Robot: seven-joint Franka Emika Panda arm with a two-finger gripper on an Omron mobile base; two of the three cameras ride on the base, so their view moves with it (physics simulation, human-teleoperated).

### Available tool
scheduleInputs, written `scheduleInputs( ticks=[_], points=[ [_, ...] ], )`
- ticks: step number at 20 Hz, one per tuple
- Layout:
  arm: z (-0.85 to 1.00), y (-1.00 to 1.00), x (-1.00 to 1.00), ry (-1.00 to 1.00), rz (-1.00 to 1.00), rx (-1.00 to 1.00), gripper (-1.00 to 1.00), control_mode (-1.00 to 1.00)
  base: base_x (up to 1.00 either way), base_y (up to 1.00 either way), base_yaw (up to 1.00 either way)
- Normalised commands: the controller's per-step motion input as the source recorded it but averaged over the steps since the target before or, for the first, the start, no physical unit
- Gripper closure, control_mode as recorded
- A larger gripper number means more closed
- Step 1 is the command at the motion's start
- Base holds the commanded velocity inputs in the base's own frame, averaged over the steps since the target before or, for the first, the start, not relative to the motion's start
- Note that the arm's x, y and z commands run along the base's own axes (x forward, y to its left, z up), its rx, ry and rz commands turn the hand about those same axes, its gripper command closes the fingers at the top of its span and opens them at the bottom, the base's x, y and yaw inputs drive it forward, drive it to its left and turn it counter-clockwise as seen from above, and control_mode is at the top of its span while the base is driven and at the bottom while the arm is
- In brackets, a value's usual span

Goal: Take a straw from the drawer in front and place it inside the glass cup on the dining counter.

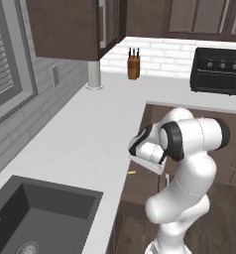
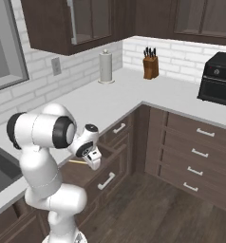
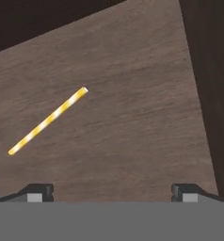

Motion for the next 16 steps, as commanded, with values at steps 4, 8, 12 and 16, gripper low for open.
scheduleInputs(
  ticks=[4,8,12,16],
  points=[
    [-0.41,-0.12,-0.03,-0.01,0.0,-0.06,-1.0,-1.0,0.0,0.0,0.0],
    [-0.39,-0.32,-0.29,-0.01,0.05,-0.04,-1.0,-1.0,0.0,0.0,0.0],
    [-0.3,-0.45,-0.62,-0.05,0.09,-0.05,-1.0,-1.0,0.0,0.0,0.0],
    [-0.25,-0.49,-0.74,-0.07,0.1,-0.02,-1.0,-1.0,0.0,0.0,0.0]
  ],
)
